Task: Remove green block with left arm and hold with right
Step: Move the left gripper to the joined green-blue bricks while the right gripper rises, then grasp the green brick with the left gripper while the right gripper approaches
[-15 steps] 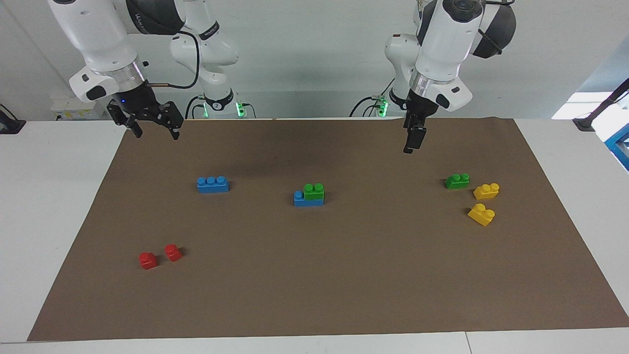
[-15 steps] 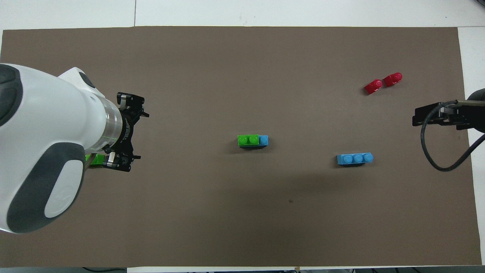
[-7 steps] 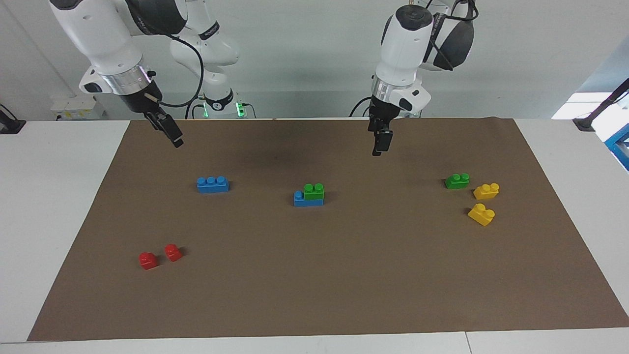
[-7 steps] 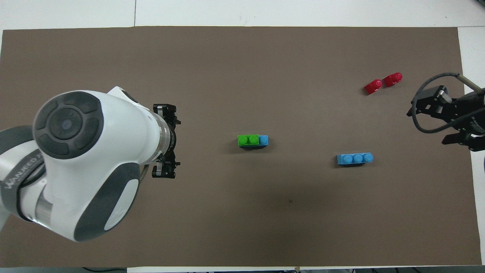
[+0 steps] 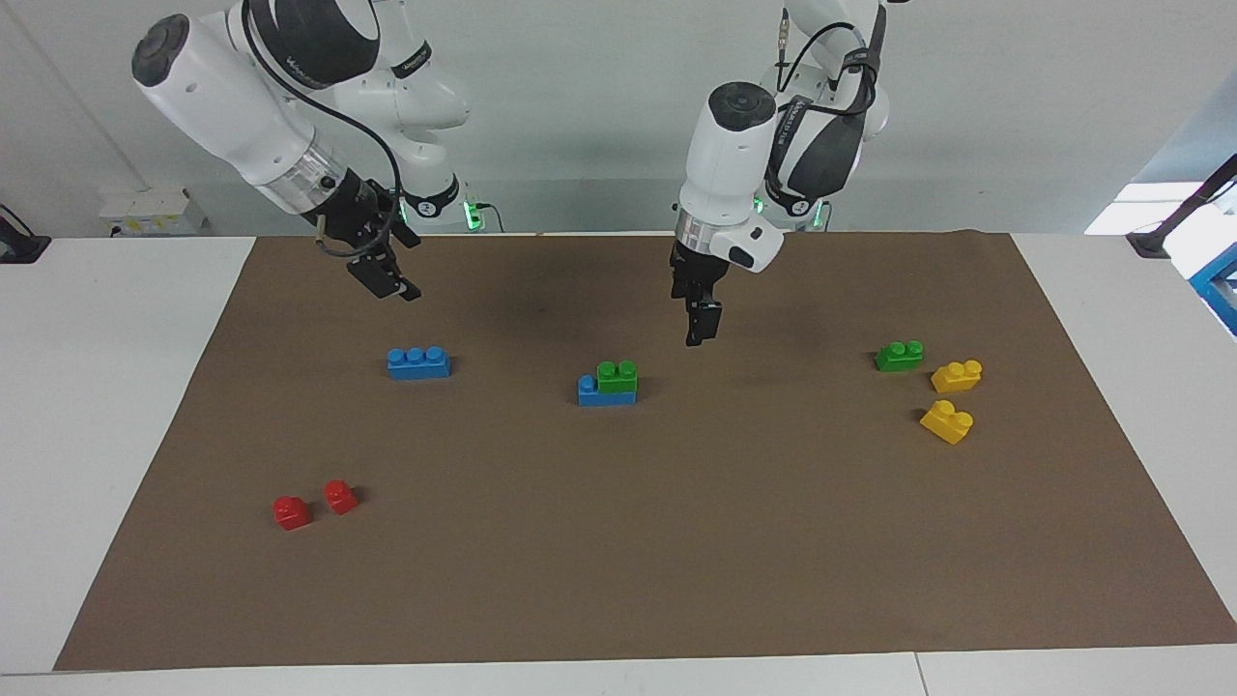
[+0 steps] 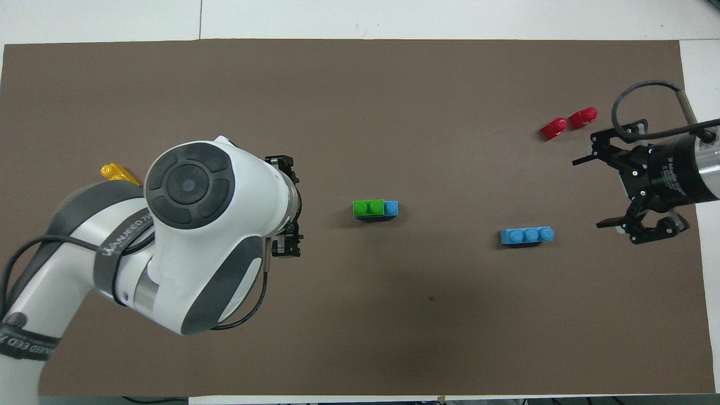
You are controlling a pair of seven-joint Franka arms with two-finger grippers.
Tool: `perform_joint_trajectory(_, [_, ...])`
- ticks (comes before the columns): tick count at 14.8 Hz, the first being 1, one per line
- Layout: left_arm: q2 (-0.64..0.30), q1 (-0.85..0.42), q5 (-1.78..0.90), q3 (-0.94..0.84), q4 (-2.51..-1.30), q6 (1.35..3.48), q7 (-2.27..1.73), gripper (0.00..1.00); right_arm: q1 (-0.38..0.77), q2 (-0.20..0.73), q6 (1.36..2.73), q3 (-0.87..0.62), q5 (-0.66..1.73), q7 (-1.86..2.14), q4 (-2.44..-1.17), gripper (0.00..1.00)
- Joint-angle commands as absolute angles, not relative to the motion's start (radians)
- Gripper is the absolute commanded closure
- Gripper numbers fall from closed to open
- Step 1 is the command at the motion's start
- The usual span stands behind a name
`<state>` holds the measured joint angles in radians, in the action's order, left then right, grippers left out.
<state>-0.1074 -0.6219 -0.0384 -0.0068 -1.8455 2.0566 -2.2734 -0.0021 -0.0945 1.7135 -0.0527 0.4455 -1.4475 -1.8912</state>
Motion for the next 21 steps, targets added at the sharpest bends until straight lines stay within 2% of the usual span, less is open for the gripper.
perform_joint_trajectory(1, [-0.168, -0.656, -0.054, 0.009, -1.8, 2.078, -2.331, 0.0, 0.018, -0.098, 1.767, -0.054, 0.521, -1.491, -1.971, 0.0])
perform_joint_trajectory(3, [-0.198, -0.672, -0.051, 0.011, -1.786, 2.1, -2.355, 0.0, 0.031, -0.089, 1.811, -0.055, 0.545, -1.485, -1.994, 0.0])
perform_joint_trajectory(8, [-0.267, -0.684, -0.046, 0.011, -1.749, 2.146, -2.375, 0.0, 0.078, 0.0, 1.868, -0.055, 0.623, -1.436, -2.006, 0.0])
perform_joint_trajectory(12, [-0.343, -0.713, -0.044, 0.011, -1.715, 2.152, -2.375, 0.0, 0.124, 0.006, 1.959, -0.054, 0.699, -1.419, -2.069, 0.0])
perform_joint_trajectory(21, [-0.368, -0.733, -0.048, 0.009, -1.74, 2.198, -2.405, 0.0, 0.202, 0.054, 2.126, -0.055, 0.75, -1.431, -2.111, 0.0])
